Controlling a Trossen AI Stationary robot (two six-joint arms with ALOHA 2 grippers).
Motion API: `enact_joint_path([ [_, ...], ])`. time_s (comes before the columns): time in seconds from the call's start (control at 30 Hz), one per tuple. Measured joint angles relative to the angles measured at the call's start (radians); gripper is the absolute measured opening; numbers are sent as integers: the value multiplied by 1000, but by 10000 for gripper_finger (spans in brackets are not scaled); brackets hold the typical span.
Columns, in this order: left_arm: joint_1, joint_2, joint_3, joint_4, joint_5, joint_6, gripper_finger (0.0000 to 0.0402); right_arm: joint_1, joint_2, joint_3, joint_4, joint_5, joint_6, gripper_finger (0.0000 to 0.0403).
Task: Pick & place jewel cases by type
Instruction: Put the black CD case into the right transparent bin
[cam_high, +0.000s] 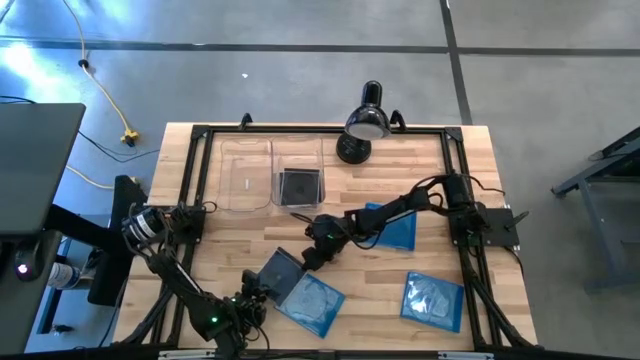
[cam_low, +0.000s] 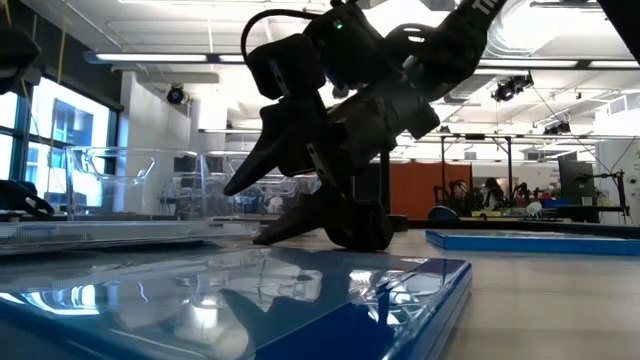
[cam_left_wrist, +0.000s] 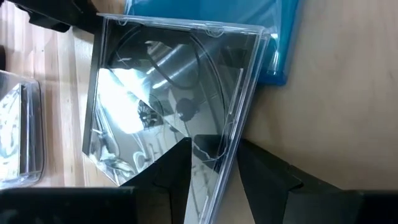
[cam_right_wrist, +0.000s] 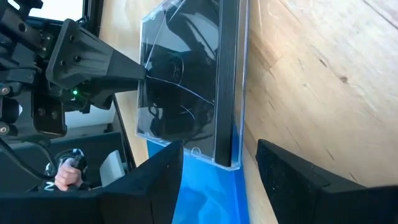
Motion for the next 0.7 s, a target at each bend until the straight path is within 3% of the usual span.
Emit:
enact_joint_path([
  [0.23,4,0,0,3,-18,8,129,0,0,-2,36,7,-36,189],
  [0.7,25,0,0,35,-6,79,129,-2,0,-2,76,71,-93,132],
])
